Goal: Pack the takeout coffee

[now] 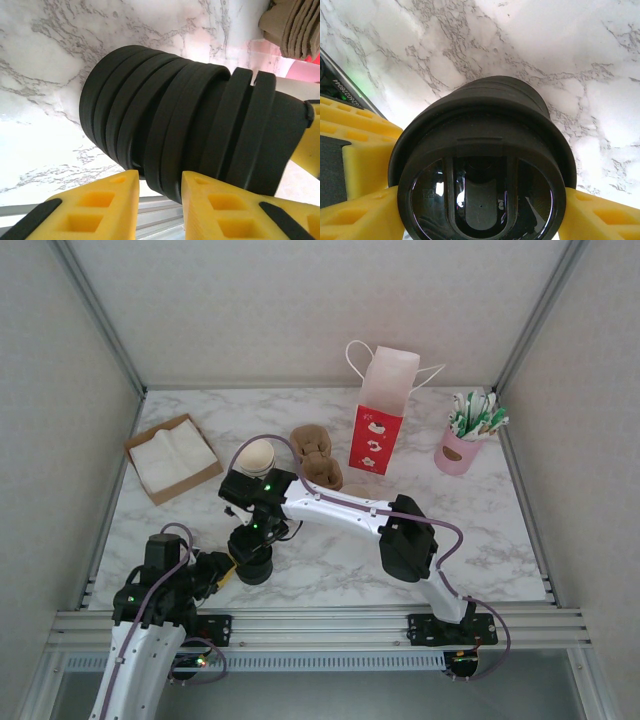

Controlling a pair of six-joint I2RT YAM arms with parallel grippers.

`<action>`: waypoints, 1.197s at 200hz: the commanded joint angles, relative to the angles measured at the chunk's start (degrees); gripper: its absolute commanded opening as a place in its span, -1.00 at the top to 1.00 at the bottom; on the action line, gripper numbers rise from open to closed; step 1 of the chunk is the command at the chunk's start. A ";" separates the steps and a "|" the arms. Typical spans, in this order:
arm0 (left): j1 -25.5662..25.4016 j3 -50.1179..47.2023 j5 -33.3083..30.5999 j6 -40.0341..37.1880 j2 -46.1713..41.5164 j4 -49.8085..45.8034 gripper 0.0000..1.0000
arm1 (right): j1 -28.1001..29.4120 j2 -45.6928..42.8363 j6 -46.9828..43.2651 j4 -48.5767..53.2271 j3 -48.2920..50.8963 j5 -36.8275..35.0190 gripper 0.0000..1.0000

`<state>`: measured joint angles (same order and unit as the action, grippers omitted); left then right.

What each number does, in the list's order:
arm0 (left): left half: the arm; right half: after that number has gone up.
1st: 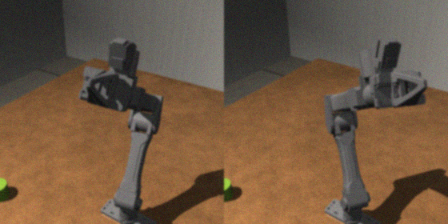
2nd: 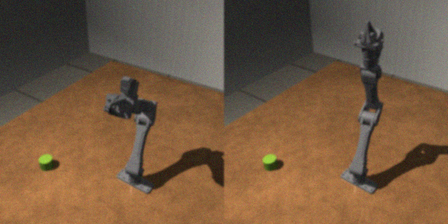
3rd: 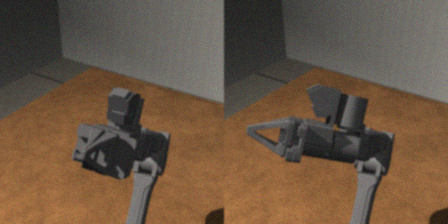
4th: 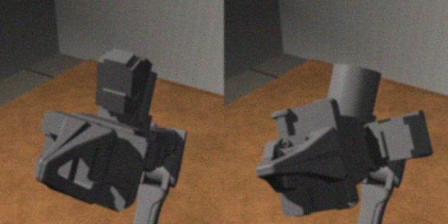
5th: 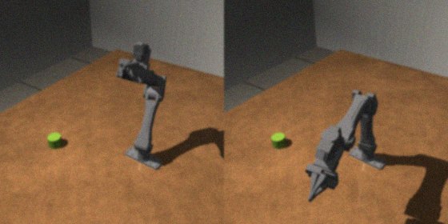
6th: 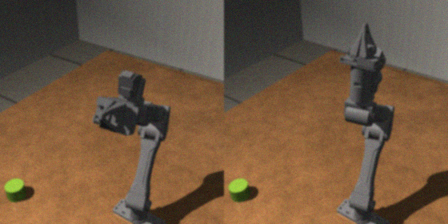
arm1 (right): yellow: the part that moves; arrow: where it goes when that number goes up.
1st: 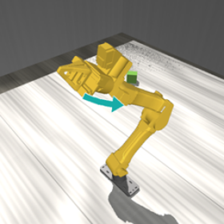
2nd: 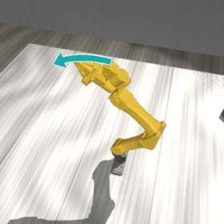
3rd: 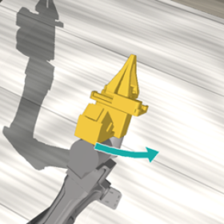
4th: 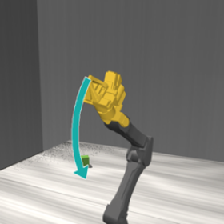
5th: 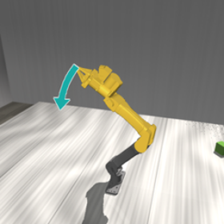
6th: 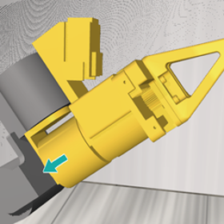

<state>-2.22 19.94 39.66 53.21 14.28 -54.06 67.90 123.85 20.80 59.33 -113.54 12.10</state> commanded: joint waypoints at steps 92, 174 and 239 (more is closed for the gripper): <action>-0.33 -1.04 -0.10 0.07 -0.20 1.01 0.44 | -0.35 -3.72 1.10 -0.28 2.18 2.71 -0.46; -0.33 4.02 -6.04 -0.40 0.88 -1.42 0.44 | -0.40 -1.80 1.44 2.18 1.71 -3.74 -0.46; -0.28 2.25 -4.01 1.15 0.60 2.03 0.45 | -0.80 -0.14 1.42 4.28 0.05 -9.14 -0.46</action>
<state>-2.22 22.46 34.74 53.08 15.22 -54.19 67.75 122.98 21.85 59.96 -112.49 8.73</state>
